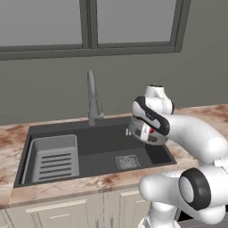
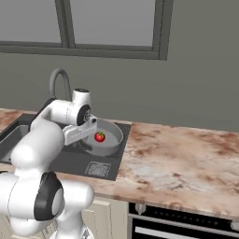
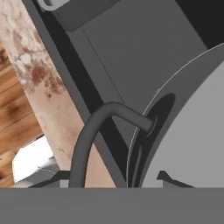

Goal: Dump the tomato from the pot into the sink. Then turn on the water and wash the tomato. Then turn off the water and put the tomato back in the pot.

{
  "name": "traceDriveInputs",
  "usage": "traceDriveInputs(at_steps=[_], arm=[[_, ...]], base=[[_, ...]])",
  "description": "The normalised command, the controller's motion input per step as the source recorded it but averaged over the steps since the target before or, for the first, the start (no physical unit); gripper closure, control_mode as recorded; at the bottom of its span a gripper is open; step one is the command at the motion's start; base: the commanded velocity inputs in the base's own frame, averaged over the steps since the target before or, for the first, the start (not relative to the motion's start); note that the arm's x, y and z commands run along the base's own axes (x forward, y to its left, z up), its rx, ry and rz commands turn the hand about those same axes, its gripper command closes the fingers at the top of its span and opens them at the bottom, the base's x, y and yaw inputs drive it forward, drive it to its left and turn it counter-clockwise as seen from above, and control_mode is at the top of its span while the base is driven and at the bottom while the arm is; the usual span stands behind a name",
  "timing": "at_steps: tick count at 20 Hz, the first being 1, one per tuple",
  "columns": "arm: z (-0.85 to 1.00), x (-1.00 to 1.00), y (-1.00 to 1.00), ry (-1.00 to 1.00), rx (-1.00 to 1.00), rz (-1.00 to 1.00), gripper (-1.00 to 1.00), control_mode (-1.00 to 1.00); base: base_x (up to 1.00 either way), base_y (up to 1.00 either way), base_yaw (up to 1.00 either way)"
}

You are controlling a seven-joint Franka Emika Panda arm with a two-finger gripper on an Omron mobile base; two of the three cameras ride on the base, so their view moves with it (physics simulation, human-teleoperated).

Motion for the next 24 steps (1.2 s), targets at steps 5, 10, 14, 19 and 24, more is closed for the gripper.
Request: traceDriveInputs(at_steps=[5, 10, 14, 19, 24], arm=[[0.12, 0.00, 0.49, 0.00, 0.12, 0.15, 1.00, -1.00], [0.04, 0.19, 0.45, 0.03, 0.12, 0.13, 1.00, -1.00], [0.00, 0.39, 0.12, 0.08, 0.15, 0.09, 1.00, -1.00], [0.00, 0.35, 0.00, 0.06, 0.17, 0.07, 1.00, -1.00], [0.00, 0.18, 0.00, 0.07, 0.18, 0.05, 1.00, -1.00]], base=[[0.00, 0.00, 0.00], [0.00, 0.00, 0.00], [0.00, 0.00, 0.00], [0.00, 0.00, 0.00], [0.00, 0.00, 0.00]])
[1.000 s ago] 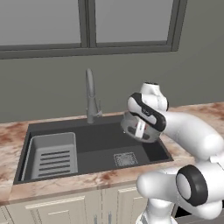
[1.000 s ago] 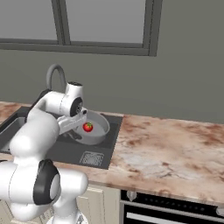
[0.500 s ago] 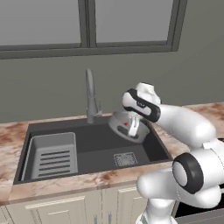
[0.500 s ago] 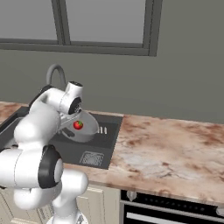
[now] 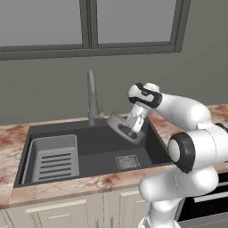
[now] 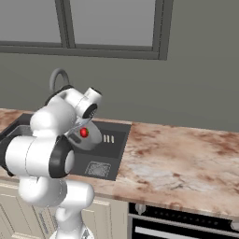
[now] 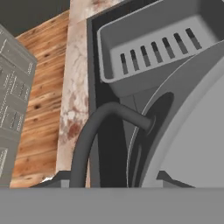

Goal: Dump the tomato from the pot into the sink. Then turn on the water and wash the tomato. Then turn off the water and put the tomato back in the pot.

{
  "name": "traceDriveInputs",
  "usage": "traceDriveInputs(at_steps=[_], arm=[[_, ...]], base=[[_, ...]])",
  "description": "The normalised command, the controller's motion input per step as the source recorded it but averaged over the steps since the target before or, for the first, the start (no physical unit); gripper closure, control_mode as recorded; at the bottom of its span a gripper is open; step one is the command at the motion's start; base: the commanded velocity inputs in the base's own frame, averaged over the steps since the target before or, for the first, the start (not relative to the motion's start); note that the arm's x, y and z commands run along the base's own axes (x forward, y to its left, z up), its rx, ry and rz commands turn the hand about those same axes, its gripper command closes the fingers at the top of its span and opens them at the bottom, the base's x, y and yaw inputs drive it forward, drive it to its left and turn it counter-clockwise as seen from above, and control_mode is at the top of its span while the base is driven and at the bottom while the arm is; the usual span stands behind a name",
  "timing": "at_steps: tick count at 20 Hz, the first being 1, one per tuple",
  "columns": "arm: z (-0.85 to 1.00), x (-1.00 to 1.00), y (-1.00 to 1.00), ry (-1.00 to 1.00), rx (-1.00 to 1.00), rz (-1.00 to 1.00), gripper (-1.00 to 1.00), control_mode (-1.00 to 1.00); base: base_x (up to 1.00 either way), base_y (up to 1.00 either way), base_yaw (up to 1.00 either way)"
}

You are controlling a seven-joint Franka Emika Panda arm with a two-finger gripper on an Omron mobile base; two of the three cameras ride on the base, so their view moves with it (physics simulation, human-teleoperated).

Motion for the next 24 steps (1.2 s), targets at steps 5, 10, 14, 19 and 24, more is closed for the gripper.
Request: traceDriveInputs(at_steps=[5, 10, 14, 19, 24], arm=[[0.00, 0.13, 0.00, 0.09, 0.19, 0.02, 1.00, -1.00], [0.00, 0.25, 0.00, 0.05, 0.15, 0.00, 1.00, -1.00], [0.00, 0.32, 0.00, 0.02, 0.12, 0.00, 1.00, -1.00], [0.00, 0.26, 0.00, 0.03, 0.10, 0.00, 1.00, -1.00], [0.00, 0.30, 0.00, 0.02, 0.11, 0.00, 1.00, -1.00]], base=[[0.00, 0.00, 0.00], [0.00, 0.00, 0.00], [0.00, 0.00, 0.00], [0.00, 0.00, 0.00], [0.00, 0.00, 0.00]])
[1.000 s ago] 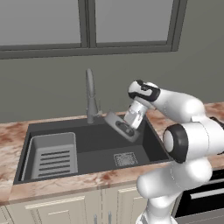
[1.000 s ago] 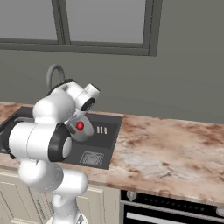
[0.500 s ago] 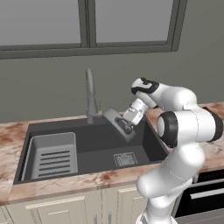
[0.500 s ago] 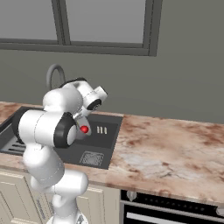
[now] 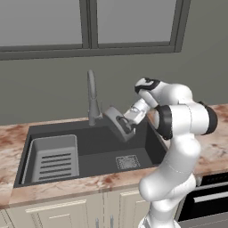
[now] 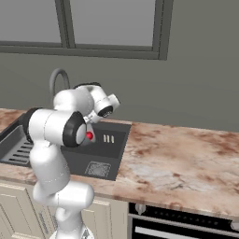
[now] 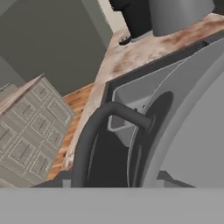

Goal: Dump the tomato from the pot into the sink. Then turn on the water and wash the tomato. Then turn off the water and put the tomato back in the pot.

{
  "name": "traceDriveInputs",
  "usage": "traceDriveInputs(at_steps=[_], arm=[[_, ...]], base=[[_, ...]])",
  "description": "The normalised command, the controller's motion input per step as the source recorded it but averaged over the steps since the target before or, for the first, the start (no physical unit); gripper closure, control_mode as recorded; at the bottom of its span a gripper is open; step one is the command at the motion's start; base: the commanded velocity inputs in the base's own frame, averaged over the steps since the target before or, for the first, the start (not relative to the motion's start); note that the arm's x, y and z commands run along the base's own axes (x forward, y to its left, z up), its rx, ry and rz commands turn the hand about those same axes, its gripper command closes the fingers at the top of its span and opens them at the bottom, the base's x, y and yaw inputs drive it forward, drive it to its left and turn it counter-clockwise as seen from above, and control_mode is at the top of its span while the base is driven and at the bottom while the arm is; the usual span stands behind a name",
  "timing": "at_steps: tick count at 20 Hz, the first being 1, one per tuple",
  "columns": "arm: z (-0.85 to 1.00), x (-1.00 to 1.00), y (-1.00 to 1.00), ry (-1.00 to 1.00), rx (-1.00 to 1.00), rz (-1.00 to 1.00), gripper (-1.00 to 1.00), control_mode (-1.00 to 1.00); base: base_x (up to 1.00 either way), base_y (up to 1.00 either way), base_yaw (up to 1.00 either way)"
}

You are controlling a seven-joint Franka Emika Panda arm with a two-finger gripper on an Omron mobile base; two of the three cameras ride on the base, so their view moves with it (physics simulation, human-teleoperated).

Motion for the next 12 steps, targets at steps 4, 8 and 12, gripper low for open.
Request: traceDriveInputs(at_steps=[4, 8, 12], arm=[[0.00, 0.18, -0.03, 0.01, 0.12, 0.00, 1.00, -1.00], [0.00, 0.11, -0.08, 0.04, 0.12, 0.00, 1.00, -1.00], [0.00, 0.08, -0.06, 0.06, 0.12, 0.00, 1.00, -1.00]], base=[[0.00, 0.00, 0.00], [0.00, 0.00, 0.00], [0.00, 0.00, 0.00]])
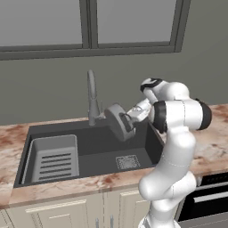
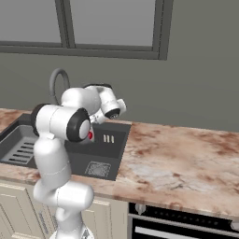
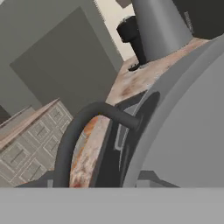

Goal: Dump the tomato from the pot into the sink. Then turn on the water and wash the tomato. Then turn off the water and put the tomato back in the pot.

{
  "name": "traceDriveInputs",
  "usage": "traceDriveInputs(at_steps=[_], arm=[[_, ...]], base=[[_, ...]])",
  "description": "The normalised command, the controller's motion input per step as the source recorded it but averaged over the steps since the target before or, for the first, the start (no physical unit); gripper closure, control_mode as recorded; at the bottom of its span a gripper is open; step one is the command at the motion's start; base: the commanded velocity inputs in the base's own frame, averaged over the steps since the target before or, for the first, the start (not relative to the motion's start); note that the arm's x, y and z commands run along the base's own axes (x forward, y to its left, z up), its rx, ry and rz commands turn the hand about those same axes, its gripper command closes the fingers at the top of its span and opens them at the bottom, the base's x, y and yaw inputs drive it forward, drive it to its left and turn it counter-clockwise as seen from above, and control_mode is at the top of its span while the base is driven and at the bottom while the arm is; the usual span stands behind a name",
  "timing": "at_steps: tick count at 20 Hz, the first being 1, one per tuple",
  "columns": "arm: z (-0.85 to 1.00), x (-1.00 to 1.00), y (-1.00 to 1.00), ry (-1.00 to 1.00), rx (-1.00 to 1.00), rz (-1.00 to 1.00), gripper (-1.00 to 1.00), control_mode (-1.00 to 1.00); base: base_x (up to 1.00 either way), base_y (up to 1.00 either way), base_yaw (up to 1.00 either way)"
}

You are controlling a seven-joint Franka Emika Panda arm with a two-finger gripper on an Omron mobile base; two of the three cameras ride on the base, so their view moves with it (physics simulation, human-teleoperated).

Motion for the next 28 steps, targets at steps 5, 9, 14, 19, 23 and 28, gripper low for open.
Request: traceDriveInputs(at_steps=[5, 9, 14, 19, 23, 28], arm=[[0.00, 0.06, -0.02, 0.08, 0.14, 0.00, 1.00, -1.00], [0.00, 0.00, -0.01, 0.07, 0.19, 0.00, 1.00, -1.00], [0.00, 0.01, -0.06, 0.07, 0.17, 0.00, 1.00, -1.00], [0.00, 0.16, -0.09, 0.05, 0.13, 0.00, 1.00, -1.00], [0.02, 0.32, -0.16, 0.05, 0.07, 0.00, 1.00, -1.00], [0.08, 0.21, -0.20, 0.05, 0.04, 0.00, 1.00, -1.00]], base=[[0.00, 0.00, 0.00], [0.00, 0.00, 0.00], [0.00, 0.00, 0.00], [0.00, 0.00, 0.00], [0.00, 0.00, 0.00], [0.00, 0.00, 0.00]])
